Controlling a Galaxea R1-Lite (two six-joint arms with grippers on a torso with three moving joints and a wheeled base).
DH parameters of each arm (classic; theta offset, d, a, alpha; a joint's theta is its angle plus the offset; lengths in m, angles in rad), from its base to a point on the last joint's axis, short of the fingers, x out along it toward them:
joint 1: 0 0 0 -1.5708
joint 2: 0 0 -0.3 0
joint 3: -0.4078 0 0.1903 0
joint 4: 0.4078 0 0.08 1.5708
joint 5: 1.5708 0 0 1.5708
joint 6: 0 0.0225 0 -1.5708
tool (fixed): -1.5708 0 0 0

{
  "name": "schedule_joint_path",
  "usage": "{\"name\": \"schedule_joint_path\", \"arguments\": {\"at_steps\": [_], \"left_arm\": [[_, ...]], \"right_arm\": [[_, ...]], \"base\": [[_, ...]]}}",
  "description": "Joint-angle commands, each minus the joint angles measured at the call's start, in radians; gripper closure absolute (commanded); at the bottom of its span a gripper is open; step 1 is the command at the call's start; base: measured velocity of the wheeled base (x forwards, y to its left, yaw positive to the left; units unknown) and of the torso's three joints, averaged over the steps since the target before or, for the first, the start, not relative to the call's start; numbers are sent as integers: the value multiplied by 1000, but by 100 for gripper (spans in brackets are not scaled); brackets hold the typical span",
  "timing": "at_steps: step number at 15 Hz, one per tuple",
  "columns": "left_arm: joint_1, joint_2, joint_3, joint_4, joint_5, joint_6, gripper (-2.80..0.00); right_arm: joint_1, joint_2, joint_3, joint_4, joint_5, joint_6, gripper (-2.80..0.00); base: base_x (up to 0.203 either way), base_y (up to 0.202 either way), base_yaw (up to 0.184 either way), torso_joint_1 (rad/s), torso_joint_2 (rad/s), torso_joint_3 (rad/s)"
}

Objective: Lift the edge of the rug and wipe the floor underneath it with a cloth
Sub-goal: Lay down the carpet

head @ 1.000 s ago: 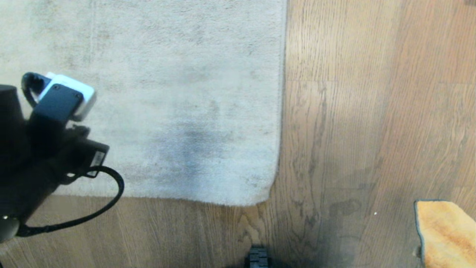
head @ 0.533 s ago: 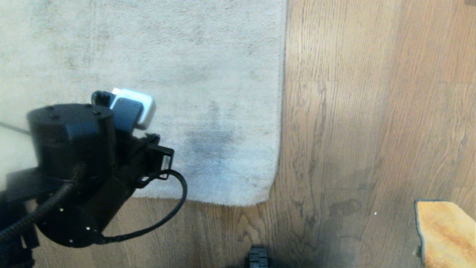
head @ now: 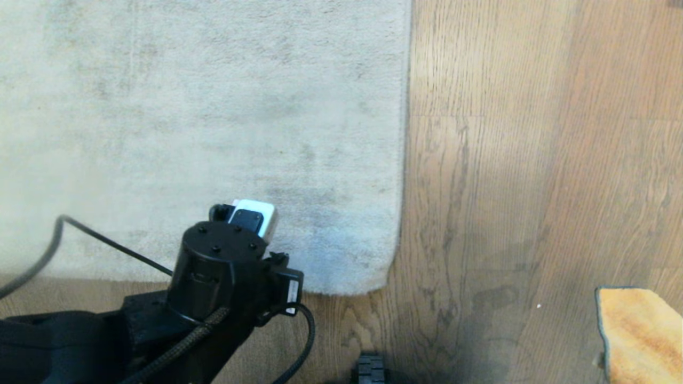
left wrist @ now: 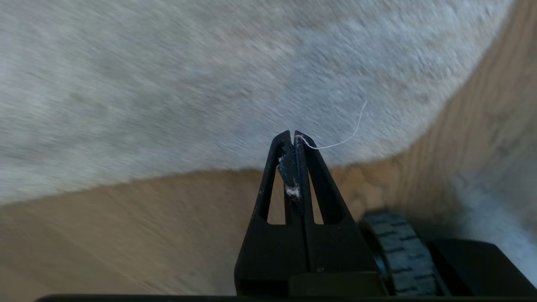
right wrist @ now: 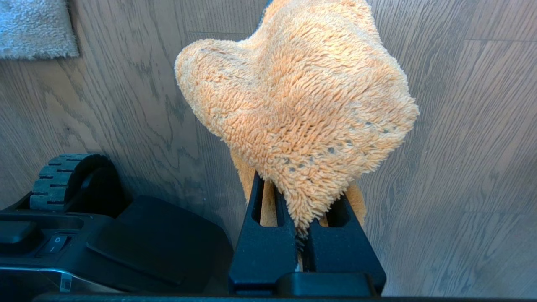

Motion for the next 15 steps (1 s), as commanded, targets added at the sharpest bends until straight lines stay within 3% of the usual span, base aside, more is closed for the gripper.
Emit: {"name": "schedule_joint_path", "arguments": {"at_steps": [1, 4, 8, 15], "left_arm": [[-10, 100, 12, -71, -15, -11, 0], [-7, 246, 21, -261, -38, -15, 0], [-5, 384, 18, -423, -50, -44, 0], [-5, 491, 15, -498, -53, -170, 0]], "right_arm": [[0, 1, 0, 1, 0, 0, 0], [1, 1, 0, 1, 0, 0, 0], [0, 1, 0, 1, 0, 0, 0], [0, 1, 0, 1, 0, 0, 0]], "base": [[0, 0, 0, 0, 0, 0], [0, 0, 0, 0, 0, 0], [0, 0, 0, 0, 0, 0], [0, 0, 0, 0, 0, 0]]}}
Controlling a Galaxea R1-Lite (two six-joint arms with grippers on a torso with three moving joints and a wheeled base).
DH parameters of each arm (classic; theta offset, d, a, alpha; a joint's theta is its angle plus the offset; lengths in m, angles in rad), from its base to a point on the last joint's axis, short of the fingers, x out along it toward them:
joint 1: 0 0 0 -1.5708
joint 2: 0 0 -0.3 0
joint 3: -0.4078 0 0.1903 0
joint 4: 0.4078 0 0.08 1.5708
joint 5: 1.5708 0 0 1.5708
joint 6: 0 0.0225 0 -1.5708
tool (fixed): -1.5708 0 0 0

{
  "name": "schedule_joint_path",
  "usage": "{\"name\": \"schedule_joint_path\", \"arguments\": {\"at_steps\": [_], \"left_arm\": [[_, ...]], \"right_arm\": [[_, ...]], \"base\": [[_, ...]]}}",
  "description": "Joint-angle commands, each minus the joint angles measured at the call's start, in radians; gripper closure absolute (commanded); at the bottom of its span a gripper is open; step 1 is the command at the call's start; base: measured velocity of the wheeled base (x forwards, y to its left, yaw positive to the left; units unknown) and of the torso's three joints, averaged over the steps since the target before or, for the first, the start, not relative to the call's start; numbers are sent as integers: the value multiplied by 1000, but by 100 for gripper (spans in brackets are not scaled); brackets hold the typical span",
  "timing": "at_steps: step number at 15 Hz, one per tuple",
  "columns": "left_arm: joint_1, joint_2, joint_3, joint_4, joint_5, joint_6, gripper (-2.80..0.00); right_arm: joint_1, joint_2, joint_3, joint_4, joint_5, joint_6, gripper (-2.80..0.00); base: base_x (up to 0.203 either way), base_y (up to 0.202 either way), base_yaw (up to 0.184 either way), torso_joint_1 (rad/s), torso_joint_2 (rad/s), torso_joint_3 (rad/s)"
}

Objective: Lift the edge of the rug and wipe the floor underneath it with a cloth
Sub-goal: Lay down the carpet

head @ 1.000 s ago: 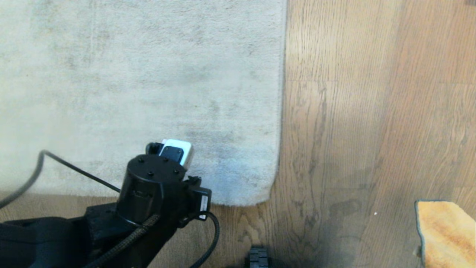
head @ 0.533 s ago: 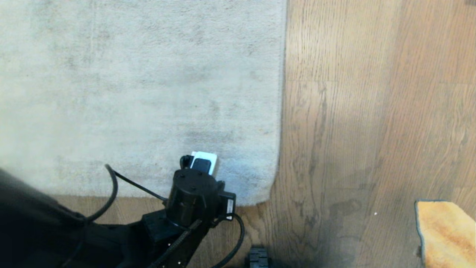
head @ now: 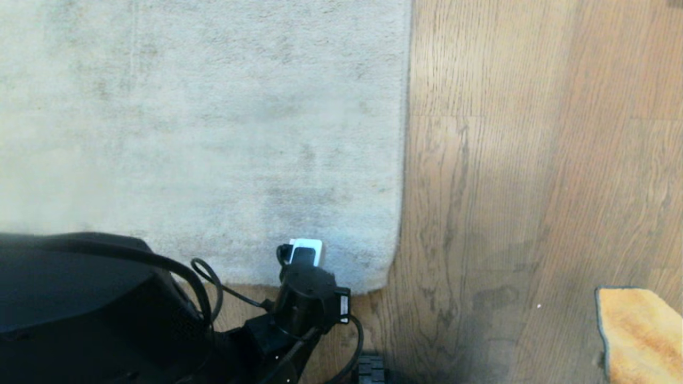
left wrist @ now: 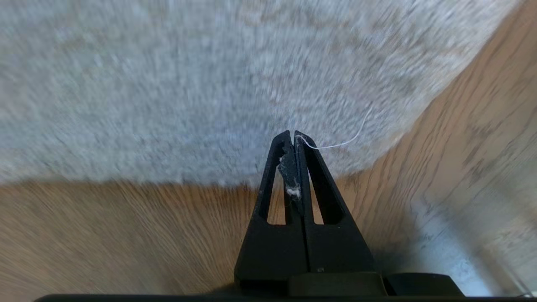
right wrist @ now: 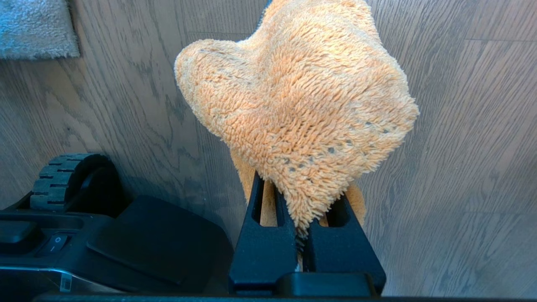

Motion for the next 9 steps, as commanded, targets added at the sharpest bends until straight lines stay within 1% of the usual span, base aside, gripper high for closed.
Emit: {"name": "schedule_joint_path", "arguments": {"at_steps": [1, 4, 7, 9], "left_arm": [[0, 49, -7, -20, 2, -19, 0], [5, 77, -12, -30, -8, -16, 0], [13, 112, -11, -79, -43, -13, 0], [16, 128, -16, -100, -43, -9, 0]], "right_arm": [[0, 1, 0, 1, 0, 0, 0], [1, 1, 0, 1, 0, 0, 0], [-1, 1, 0, 1, 1, 0, 0], [0, 1, 0, 1, 1, 0, 0]], "base": [[0, 0, 0, 0, 0, 0], [0, 0, 0, 0, 0, 0], [0, 0, 0, 0, 0, 0], [0, 0, 0, 0, 0, 0]]}}
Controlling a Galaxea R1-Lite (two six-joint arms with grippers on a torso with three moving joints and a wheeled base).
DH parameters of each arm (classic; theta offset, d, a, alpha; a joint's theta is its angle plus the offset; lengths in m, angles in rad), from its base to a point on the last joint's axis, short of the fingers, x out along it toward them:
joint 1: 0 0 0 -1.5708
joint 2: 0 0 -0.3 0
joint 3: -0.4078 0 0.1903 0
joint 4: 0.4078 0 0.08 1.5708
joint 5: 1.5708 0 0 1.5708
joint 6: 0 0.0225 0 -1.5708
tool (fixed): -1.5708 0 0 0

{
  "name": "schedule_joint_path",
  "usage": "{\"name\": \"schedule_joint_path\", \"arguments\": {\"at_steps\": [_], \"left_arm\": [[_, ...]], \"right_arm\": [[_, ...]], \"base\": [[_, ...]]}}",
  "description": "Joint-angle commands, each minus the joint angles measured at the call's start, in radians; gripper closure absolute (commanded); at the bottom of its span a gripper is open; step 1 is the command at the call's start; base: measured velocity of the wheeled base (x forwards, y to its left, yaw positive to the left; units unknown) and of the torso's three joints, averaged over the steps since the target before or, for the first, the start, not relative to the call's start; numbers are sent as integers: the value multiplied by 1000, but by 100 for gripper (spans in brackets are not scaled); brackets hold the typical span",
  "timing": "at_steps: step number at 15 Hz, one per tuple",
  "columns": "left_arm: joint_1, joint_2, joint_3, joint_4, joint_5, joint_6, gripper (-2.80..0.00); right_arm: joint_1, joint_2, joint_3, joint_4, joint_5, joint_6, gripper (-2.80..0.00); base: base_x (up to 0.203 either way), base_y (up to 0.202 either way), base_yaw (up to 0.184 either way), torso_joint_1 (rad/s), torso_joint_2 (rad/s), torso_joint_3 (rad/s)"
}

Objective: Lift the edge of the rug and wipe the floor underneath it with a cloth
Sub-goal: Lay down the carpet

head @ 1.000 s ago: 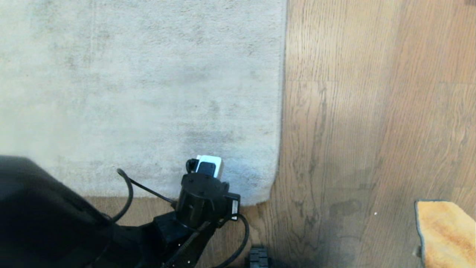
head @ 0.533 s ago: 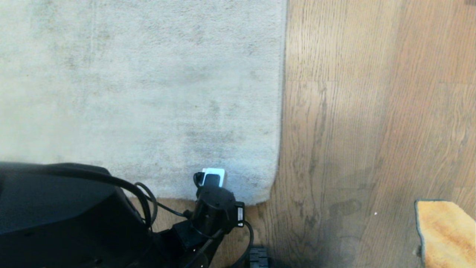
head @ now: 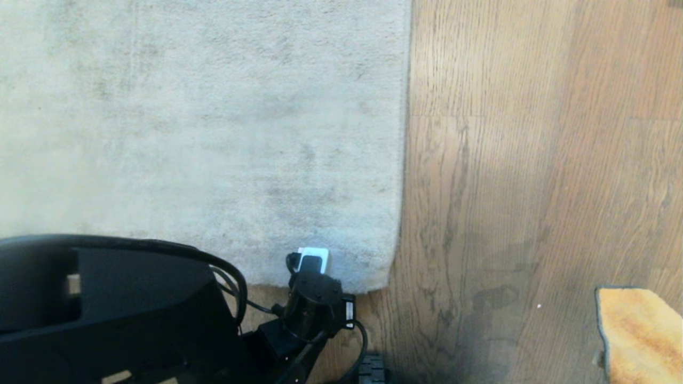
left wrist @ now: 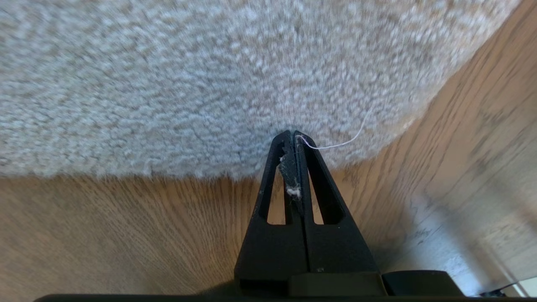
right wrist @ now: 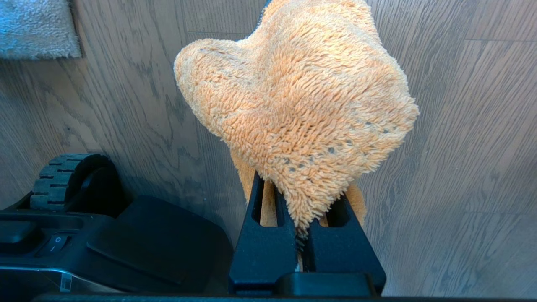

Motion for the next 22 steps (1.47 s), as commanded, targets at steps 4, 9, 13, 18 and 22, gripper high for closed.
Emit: {"name": "schedule_joint_path", "arguments": {"at_steps": [4, 9, 13, 18, 22], "left_arm": [[19, 67, -48, -77, 1, 67, 0], [10, 98, -51, -145, -5, 81, 0], [-12, 56, -54, -163, -5, 79, 0], [-32, 26, -98, -163, -5, 80, 0], [-33, 84, -99, -168, -5, 82, 0]], "right_arm": [[-1, 1, 0, 1, 1, -1, 0], [0, 1, 0, 1, 1, -1, 0], [1, 1, 0, 1, 0, -1, 0], [0, 1, 0, 1, 1, -1, 0], [0, 1, 0, 1, 0, -1, 0]], "base": [[0, 0, 0, 0, 0, 0], [0, 0, 0, 0, 0, 0], [0, 0, 0, 0, 0, 0], [0, 0, 0, 0, 0, 0], [0, 0, 0, 0, 0, 0]]}}
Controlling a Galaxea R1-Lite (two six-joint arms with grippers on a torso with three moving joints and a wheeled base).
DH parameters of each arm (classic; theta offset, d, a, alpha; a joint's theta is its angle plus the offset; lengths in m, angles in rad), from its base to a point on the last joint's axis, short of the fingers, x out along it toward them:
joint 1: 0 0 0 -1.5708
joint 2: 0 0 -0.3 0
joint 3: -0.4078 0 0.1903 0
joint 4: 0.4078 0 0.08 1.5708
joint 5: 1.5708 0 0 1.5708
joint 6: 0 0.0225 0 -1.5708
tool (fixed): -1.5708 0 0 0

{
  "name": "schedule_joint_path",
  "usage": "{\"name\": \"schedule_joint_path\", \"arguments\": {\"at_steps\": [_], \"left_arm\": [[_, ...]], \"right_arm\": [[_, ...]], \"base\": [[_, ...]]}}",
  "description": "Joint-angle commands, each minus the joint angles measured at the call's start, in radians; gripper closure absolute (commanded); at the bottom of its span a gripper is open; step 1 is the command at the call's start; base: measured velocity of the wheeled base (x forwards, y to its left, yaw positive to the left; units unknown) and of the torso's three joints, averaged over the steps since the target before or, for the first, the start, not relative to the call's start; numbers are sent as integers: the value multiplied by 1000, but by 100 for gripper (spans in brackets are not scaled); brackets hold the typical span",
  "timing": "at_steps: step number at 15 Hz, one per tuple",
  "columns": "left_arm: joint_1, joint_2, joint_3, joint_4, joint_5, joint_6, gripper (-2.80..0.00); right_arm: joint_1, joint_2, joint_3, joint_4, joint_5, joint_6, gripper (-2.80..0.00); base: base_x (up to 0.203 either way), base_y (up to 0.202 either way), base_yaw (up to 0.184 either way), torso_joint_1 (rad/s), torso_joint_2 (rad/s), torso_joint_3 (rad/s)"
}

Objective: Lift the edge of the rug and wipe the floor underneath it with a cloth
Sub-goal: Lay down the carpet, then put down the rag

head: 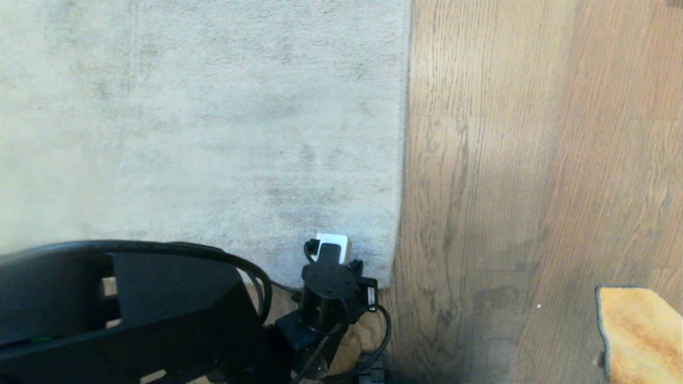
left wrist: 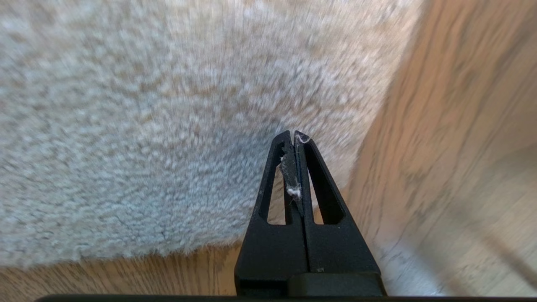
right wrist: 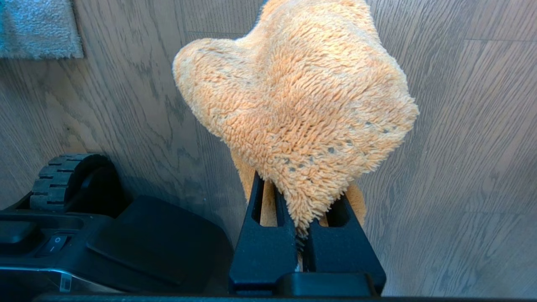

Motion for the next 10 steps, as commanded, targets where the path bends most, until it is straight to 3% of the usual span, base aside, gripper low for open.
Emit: {"name": "schedule_joint_path", "arguments": {"at_steps": [1, 7, 10], "left_arm": [[0, 36, -3, -11, 3, -2, 0], [7, 55, 14, -11, 3, 1, 0], [9, 28, 16, -42, 3, 67, 0]], "right_arm": [[0, 1, 0, 1, 1, 0, 0], [1, 1, 0, 1, 0, 0, 0], [0, 1, 0, 1, 2, 0, 0]], "base": [[0, 0, 0, 0, 0, 0], [0, 0, 0, 0, 0, 0], [0, 0, 0, 0, 0, 0]]}}
